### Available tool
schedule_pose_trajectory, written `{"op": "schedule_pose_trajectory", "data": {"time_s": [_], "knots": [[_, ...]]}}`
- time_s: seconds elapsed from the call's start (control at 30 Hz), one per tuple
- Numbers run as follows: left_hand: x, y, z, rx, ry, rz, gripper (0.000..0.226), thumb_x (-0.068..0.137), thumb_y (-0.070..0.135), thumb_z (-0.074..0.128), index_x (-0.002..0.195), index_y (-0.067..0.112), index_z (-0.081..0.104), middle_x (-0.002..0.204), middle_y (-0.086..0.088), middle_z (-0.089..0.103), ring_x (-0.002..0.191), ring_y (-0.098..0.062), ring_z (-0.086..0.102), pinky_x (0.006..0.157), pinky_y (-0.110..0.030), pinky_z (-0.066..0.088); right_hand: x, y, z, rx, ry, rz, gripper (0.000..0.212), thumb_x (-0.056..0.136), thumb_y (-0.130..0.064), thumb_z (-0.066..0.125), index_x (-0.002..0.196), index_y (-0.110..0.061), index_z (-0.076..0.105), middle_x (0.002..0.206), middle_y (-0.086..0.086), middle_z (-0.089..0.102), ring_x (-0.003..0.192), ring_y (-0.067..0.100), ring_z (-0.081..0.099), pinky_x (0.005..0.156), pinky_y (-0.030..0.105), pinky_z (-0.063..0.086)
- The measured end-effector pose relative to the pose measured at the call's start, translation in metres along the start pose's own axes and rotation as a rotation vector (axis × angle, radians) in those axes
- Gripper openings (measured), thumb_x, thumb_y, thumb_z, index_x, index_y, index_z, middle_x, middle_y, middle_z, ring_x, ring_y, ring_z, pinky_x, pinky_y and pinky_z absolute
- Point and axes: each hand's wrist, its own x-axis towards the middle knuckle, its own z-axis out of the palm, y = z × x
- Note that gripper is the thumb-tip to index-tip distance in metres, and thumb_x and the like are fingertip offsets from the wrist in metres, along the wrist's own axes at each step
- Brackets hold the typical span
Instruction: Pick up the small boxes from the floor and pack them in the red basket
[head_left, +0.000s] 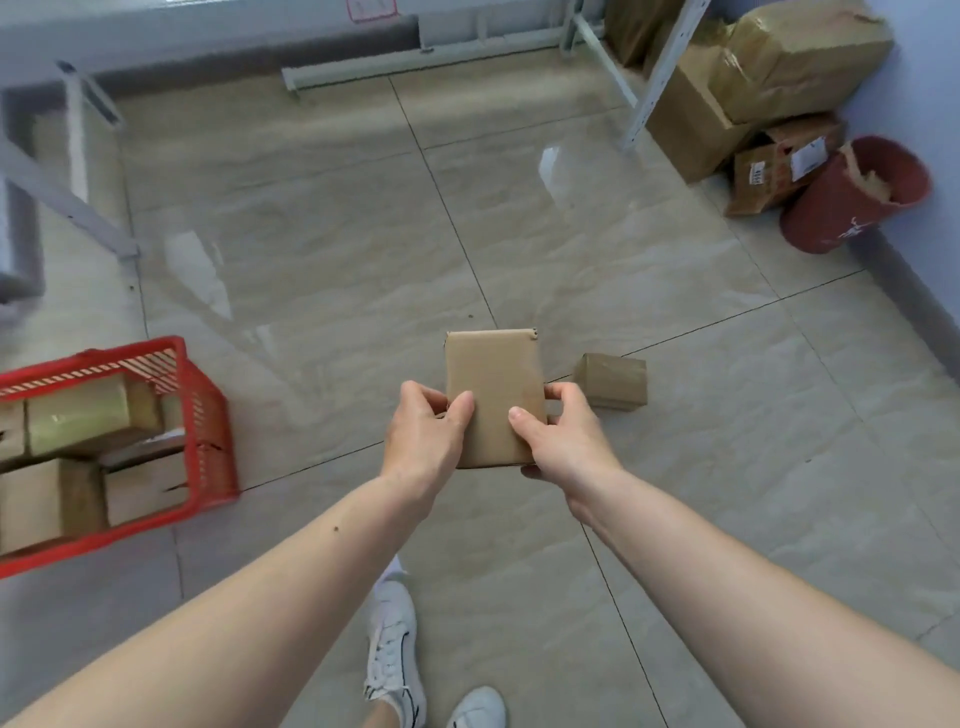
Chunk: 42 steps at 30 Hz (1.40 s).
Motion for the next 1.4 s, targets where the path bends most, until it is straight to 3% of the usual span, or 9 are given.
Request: {"op": "schedule_pose_trajectory", "data": {"time_s": [0.17, 0.4, 0.57, 0.73, 0.87, 1.0, 1.1, 1.23, 1.4], "knots": [[-0.003, -0.049, -0.09, -0.088, 0.089, -0.064, 0.034, 0.09, 0.039, 0.062, 0.105, 0.01, 0.052, 0.096, 0.004, 0.056, 0.096, -0.019, 0.056, 0.079, -0.032, 0.043, -0.03, -0.006, 0.087, -0.121, -0.098, -0.019, 0.033, 0.092, -0.021, 0.062, 0.12, -0.023, 0.045, 0.11, 0.009, 0.067, 0.092, 0.025, 0.066, 0.077, 0.045, 0.058], [0.013, -0.12, -0.237, -0.126, 0.122, -0.096, 0.029, 0.089, 0.031, 0.065, 0.106, 0.011, 0.052, 0.104, -0.004, 0.062, 0.1, -0.023, 0.06, 0.092, -0.04, 0.05, -0.065, -0.013, 0.246, -0.216, -0.179, -0.007, 0.048, 0.093, -0.021, 0.062, 0.136, -0.016, 0.041, 0.118, 0.01, 0.06, 0.094, 0.024, 0.065, 0.079, 0.044, 0.058], [0.037, -0.185, -0.348, -0.102, 0.096, -0.13, 0.026, 0.09, 0.023, 0.06, 0.112, 0.015, 0.049, 0.113, -0.005, 0.062, 0.106, -0.024, 0.06, 0.096, -0.046, 0.049, -0.084, -0.007, 0.379, -0.249, -0.228, 0.021, 0.029, 0.096, -0.016, 0.057, 0.124, -0.01, 0.052, 0.096, -0.001, 0.059, 0.082, 0.018, 0.059, 0.081, 0.047, 0.057], [0.067, -0.24, -0.424, -0.027, 0.079, -0.135, 0.034, 0.094, 0.013, 0.05, 0.128, 0.016, 0.05, 0.131, -0.007, 0.047, 0.113, -0.022, 0.056, 0.103, -0.042, 0.046, -0.087, 0.006, 0.481, -0.259, -0.23, 0.084, 0.02, 0.097, -0.018, 0.054, 0.115, -0.013, 0.048, 0.108, 0.008, 0.06, 0.092, 0.023, 0.061, 0.081, 0.048, 0.057], [0.093, -0.272, -0.453, -0.017, 0.063, -0.165, 0.045, 0.097, 0.012, 0.047, 0.141, 0.018, 0.048, 0.136, -0.003, 0.045, 0.122, -0.02, 0.051, 0.103, -0.029, 0.041, -0.07, 0.016, 0.53, -0.293, -0.217, 0.083, 0.026, 0.096, -0.018, 0.055, 0.121, -0.012, 0.049, 0.113, 0.008, 0.063, 0.101, 0.027, 0.063, 0.077, 0.044, 0.058], [0.121, -0.294, -0.464, -0.107, 0.067, -0.217, 0.041, 0.092, 0.009, 0.051, 0.132, 0.018, 0.054, 0.13, -0.004, 0.061, 0.118, -0.02, 0.058, 0.105, -0.041, 0.045, -0.046, 0.022, 0.562, -0.377, -0.215, 0.089, 0.031, 0.093, -0.022, 0.058, 0.122, -0.017, 0.05, 0.116, 0.005, 0.064, 0.106, 0.025, 0.063, 0.093, 0.05, 0.055], [0.141, -0.303, -0.469, -0.141, 0.083, -0.248, 0.037, 0.093, 0.004, 0.05, 0.127, 0.018, 0.058, 0.122, -0.002, 0.067, 0.114, -0.019, 0.061, 0.103, -0.041, 0.048, -0.024, 0.024, 0.581, -0.425, -0.236, 0.1, 0.032, 0.09, -0.024, 0.058, 0.12, -0.017, 0.051, 0.114, 0.004, 0.065, 0.105, 0.026, 0.063, 0.092, 0.051, 0.055], [0.169, -0.321, -0.466, -0.088, 0.085, -0.27, 0.041, 0.095, 0.011, 0.048, 0.135, 0.018, 0.055, 0.131, -0.004, 0.059, 0.117, -0.021, 0.058, 0.105, -0.039, 0.045, 0.003, 0.03, 0.603, -0.482, -0.263, 0.111, 0.027, 0.09, -0.023, 0.058, 0.115, -0.017, 0.049, 0.113, 0.006, 0.064, 0.104, 0.027, 0.064, 0.092, 0.051, 0.055], [0.211, -0.351, -0.452, 0.002, 0.056, -0.317, 0.045, 0.097, 0.019, 0.048, 0.142, 0.015, 0.049, 0.137, -0.008, 0.046, 0.12, -0.023, 0.054, 0.109, -0.036, 0.039, 0.042, 0.054, 0.629, -0.553, -0.261, 0.116, 0.035, 0.096, -0.022, 0.055, 0.128, -0.009, 0.047, 0.119, 0.008, 0.061, 0.105, 0.024, 0.06, 0.096, 0.043, 0.052]]}}
